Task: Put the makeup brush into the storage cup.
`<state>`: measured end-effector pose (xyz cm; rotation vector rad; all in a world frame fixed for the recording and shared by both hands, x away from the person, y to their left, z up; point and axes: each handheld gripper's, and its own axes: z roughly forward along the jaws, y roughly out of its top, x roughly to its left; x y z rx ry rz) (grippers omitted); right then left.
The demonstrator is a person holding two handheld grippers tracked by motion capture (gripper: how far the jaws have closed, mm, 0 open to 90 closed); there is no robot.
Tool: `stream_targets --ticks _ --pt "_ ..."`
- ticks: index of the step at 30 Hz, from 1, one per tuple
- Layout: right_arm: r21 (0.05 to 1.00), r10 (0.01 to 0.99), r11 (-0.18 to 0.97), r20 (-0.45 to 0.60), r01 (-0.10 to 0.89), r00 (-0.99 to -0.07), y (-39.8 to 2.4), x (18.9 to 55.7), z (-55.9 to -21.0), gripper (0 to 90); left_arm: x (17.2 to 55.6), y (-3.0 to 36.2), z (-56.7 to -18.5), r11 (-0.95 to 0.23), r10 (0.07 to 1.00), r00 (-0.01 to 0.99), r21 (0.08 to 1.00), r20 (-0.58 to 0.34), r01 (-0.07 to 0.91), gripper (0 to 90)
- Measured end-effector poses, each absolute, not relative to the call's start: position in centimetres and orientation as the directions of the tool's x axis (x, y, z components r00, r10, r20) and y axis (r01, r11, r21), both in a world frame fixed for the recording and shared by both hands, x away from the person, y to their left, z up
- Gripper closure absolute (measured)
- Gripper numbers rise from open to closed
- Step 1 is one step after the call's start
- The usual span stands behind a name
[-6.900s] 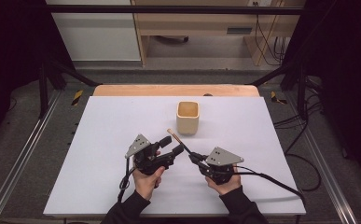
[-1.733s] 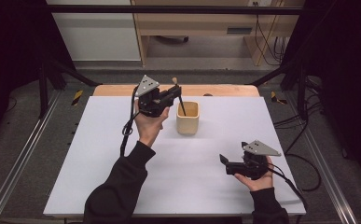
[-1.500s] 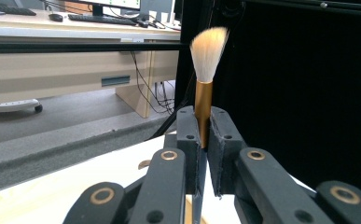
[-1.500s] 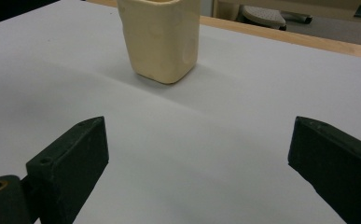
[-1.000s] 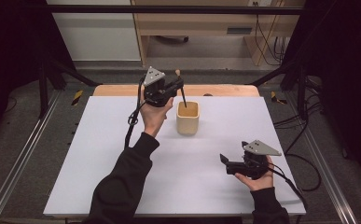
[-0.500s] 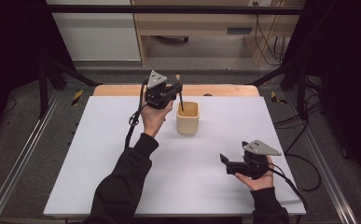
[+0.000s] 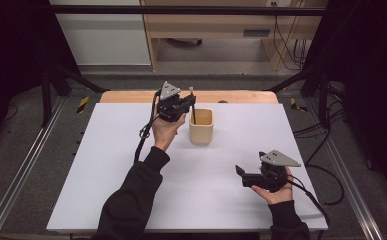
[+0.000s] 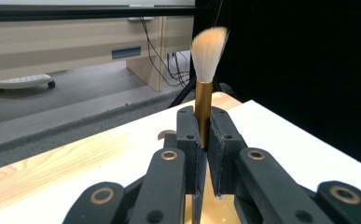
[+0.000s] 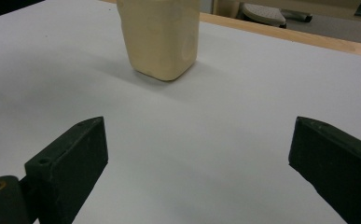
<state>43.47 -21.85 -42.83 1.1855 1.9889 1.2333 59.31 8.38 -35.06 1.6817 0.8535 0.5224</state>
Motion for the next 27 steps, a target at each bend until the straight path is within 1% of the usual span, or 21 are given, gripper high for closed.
stream_targets --ticks 27 --pt "0.888 0.872 0.212 0.015 0.407 -0.489 -21.8 43.5 -42.9 4.5 59.1 7.6 -38.6 -0.183 0.76 0.646 0.931 -0.069 0.316 83.5"
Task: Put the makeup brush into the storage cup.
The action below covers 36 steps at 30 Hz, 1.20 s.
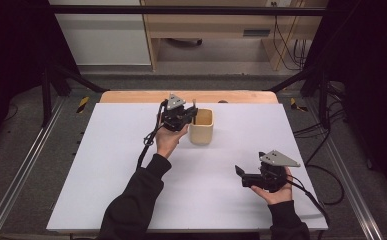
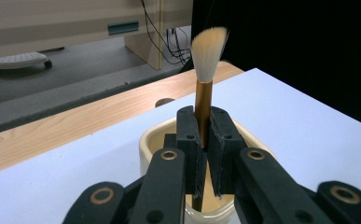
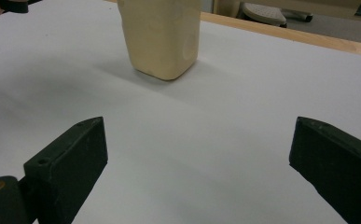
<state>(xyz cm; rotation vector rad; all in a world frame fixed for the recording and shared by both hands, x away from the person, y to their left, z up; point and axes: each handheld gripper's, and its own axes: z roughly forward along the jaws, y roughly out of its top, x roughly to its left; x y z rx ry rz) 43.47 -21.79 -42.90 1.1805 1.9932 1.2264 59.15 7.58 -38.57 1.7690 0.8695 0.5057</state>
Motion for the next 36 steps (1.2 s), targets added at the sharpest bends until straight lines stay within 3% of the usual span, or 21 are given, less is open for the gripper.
stream_targets --ticks 26,36 --pt "0.899 0.876 0.19 0.026 0.395 -0.481 -22.3 43.3 -42.3 4.4 58.8 7.2 -39.9 -0.255 0.746 0.664 0.902 -0.045 0.348 82.3" --pt "0.901 0.879 0.189 0.023 0.391 -0.477 -22.5 43.2 -42.0 4.4 58.1 8.1 -39.7 -0.254 0.751 0.659 0.899 -0.05 0.357 72.3"
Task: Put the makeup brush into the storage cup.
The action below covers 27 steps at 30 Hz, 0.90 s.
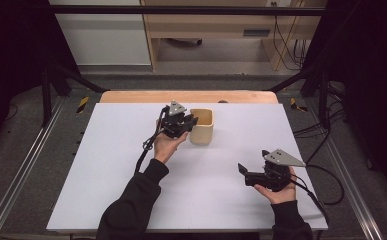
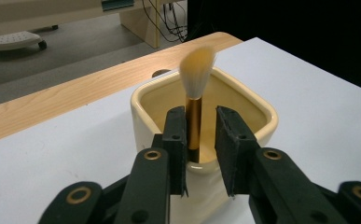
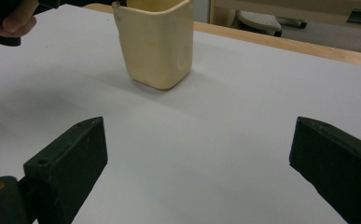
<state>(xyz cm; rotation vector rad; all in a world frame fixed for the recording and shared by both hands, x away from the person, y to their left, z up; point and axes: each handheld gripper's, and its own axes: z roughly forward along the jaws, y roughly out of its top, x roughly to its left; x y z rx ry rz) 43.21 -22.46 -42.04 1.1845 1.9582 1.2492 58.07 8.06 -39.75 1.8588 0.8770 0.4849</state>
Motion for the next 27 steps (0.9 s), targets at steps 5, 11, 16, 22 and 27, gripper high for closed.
stream_targets --ticks 5,11,16,22,27 --pt "0.902 0.88 0.189 0.019 0.387 -0.474 -22.6 43.2 -41.9 4.4 57.0 8.9 -39.3 -0.247 0.75 0.659 0.905 -0.048 0.346 67.3" --pt "0.904 0.883 0.185 0.02 0.386 -0.47 -22.7 43.2 -41.8 4.3 55.7 9.9 -39.2 -0.231 0.746 0.662 0.906 -0.068 0.354 60.6" --pt "0.904 0.883 0.187 0.017 0.385 -0.468 -22.8 43.2 -41.7 4.2 54.0 10.9 -39.1 -0.227 0.73 0.68 0.913 -0.071 0.339 53.4" --pt "0.907 0.885 0.179 0.021 0.382 -0.464 -22.9 43.1 -41.5 4.1 51.8 12.1 -38.8 -0.229 0.71 0.701 0.919 -0.068 0.322 45.9" --pt "0.909 0.887 0.176 0.021 0.378 -0.461 -23.1 43.0 -41.3 3.9 50.0 13.4 -38.7 -0.217 0.705 0.705 0.923 -0.076 0.317 40.0"
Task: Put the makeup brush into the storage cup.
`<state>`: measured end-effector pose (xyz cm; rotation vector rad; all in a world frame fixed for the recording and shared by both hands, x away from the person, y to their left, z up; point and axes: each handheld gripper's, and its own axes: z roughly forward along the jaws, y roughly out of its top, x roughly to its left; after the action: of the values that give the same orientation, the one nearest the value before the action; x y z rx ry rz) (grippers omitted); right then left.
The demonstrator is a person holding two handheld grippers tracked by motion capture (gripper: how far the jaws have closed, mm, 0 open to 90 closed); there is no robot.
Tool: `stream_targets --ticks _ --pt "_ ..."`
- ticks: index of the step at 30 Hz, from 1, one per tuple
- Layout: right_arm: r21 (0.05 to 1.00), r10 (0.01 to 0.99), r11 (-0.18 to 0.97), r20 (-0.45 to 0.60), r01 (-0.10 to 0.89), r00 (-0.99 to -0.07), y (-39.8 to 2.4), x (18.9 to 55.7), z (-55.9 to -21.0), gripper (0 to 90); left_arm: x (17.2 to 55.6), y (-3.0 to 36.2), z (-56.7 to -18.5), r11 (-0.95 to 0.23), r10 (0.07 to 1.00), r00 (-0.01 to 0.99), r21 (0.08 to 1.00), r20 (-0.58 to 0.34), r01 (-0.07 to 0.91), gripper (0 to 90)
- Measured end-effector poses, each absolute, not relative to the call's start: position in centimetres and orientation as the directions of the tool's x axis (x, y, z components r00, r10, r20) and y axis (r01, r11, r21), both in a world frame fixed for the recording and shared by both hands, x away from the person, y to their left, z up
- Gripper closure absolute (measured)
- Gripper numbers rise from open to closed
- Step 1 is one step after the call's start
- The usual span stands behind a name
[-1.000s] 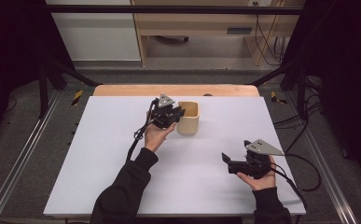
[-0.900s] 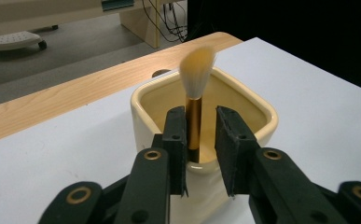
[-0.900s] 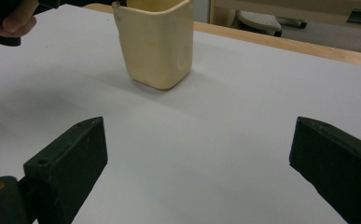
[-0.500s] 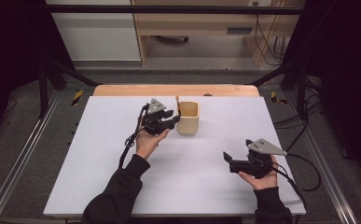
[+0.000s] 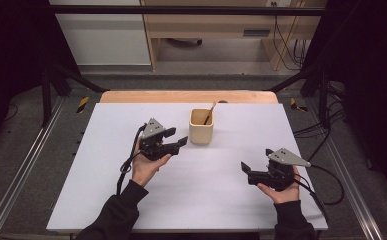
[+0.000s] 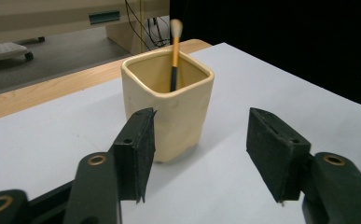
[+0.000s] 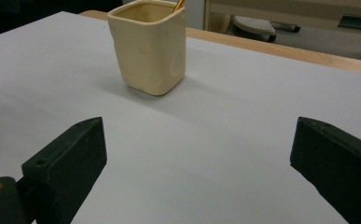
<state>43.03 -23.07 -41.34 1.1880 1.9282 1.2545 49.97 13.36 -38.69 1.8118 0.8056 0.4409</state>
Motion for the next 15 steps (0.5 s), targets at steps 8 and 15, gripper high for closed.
stream_targets --ticks 8,15 --pt "0.914 0.888 0.169 0.021 0.369 -0.46 -23.2 42.8 -40.8 3.5 47.7 15.5 -38.8 -0.209 0.712 0.698 0.925 -0.08 0.319 31.9" --pt "0.915 0.888 0.175 0.012 0.362 -0.459 -23.4 42.6 -40.6 3.3 45.9 17.6 -39.4 -0.201 0.731 0.678 0.927 -0.073 0.316 23.9"
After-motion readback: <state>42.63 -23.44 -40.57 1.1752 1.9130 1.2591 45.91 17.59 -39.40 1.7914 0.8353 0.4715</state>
